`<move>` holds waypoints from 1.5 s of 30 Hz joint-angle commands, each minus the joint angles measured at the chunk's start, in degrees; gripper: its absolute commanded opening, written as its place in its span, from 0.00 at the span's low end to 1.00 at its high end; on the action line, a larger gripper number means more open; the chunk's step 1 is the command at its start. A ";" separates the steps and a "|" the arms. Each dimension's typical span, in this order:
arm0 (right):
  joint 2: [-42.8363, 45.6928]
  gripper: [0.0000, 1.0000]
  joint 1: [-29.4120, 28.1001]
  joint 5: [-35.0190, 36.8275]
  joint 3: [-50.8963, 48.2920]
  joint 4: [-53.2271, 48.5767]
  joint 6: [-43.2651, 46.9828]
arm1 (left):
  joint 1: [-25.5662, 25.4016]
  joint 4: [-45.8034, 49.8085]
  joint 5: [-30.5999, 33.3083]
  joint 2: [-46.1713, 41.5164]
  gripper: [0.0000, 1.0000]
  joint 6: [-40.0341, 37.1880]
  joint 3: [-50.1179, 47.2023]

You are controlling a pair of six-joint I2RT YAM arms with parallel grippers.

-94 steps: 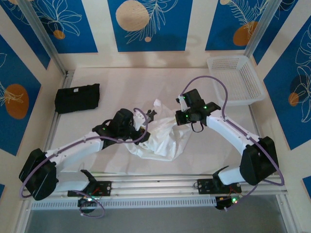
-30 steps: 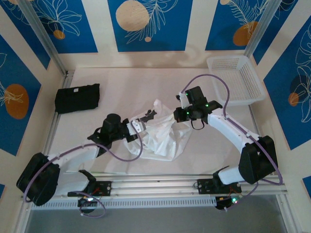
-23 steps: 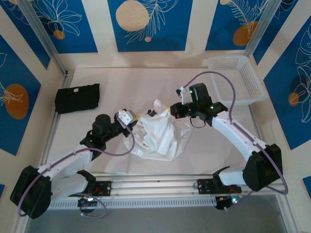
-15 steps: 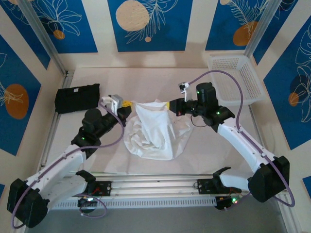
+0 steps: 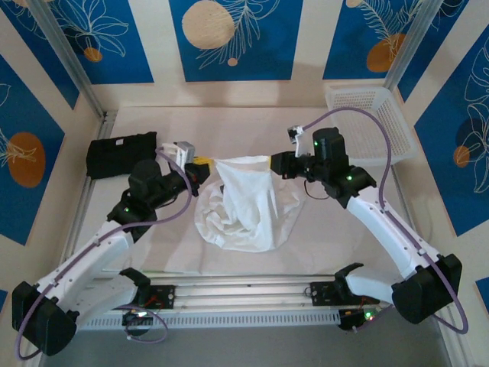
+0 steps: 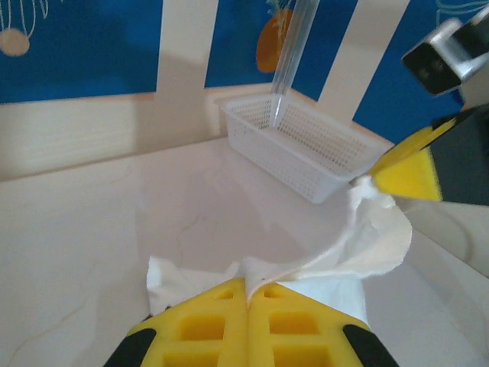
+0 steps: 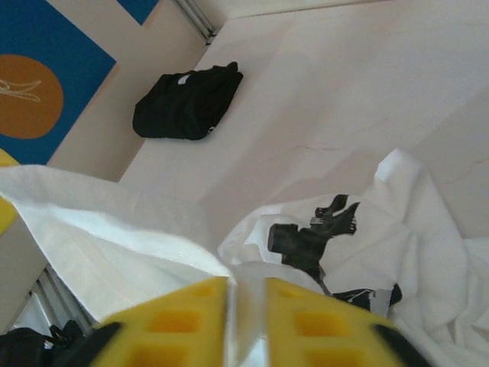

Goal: Fold the inside-out t-shirt

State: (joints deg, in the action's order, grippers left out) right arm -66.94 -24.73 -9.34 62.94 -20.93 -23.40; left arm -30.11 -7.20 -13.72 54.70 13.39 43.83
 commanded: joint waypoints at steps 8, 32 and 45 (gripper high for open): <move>-7.92 0.47 2.81 19.17 -2.06 -9.51 3.97 | 2.19 16.14 23.30 -7.68 0.00 -3.46 -0.40; -34.41 0.30 1.00 -0.80 -2.73 2.31 -6.51 | 2.18 15.24 22.49 -8.20 0.00 -2.44 -1.70; -2.04 0.00 6.76 8.32 -4.22 8.63 -2.31 | 8.31 13.65 13.97 -5.62 0.00 5.15 6.01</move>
State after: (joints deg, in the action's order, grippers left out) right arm -73.71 -18.76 -4.10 56.73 -13.34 -28.38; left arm -23.59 8.84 4.60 48.62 15.70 44.66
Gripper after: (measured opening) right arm 0.067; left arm 0.046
